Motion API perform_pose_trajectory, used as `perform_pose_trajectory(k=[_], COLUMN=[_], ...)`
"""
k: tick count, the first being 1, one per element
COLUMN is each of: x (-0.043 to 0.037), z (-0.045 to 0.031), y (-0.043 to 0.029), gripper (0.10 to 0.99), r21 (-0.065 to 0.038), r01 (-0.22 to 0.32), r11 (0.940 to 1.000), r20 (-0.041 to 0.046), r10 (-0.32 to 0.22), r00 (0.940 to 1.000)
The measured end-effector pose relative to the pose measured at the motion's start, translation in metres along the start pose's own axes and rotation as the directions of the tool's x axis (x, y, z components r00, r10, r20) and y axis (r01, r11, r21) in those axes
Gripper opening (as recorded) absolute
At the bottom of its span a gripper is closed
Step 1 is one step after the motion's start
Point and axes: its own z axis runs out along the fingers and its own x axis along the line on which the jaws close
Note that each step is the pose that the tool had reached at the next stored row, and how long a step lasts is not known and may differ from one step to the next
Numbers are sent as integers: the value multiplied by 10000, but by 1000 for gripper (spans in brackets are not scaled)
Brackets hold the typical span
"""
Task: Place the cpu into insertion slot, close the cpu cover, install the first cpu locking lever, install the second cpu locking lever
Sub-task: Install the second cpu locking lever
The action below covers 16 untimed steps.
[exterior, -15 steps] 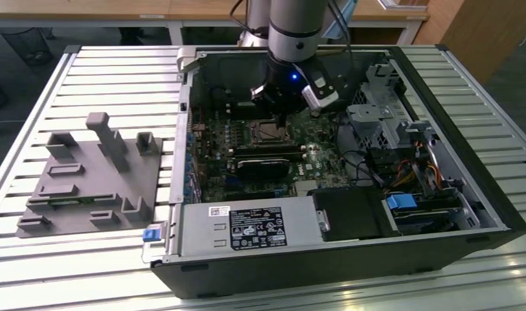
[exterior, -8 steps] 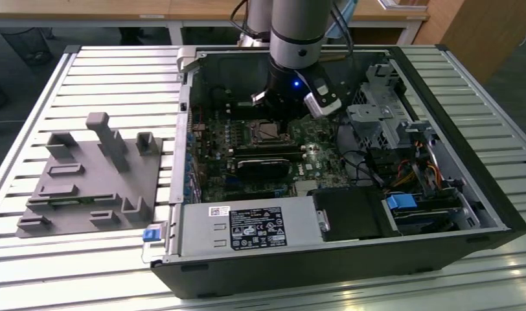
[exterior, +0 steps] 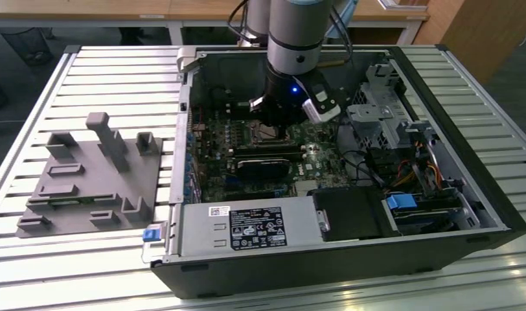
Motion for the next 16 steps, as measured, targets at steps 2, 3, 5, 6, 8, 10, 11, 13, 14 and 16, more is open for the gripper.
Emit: perform_pose_trajectory(k=[2, 3, 5, 6, 8, 10, 11, 13, 14, 16], x=[78, 236, 256, 265, 282, 286, 289, 298, 308, 349], z=[4, 49, 85, 103, 129, 136, 138, 140, 141, 142], y=[-3, -5, -7, -8, -12, -36, -50, -85, -99, -120], gripper=[106, 106, 106, 106, 106, 106, 106, 106, 106, 106], r21=[-3, -6, -7, -7, -36, -210, -310, -473, -517, -619], r01=[0, 0, 0, 0, -1, -2, -3, -5, -7, -8], r11=[10000, 10000, 10000, 10000, 10000, 9998, 9995, 9989, 9987, 9981], r20=[1, 1, 1, 1, 0, 5, 7, 12, 13, 16], r10=[0, 0, 0, 0, 1, 2, 3, 6, 8, 9], r00=[10000, 10000, 10000, 10000, 10000, 10000, 10000, 10000, 10000, 10000])
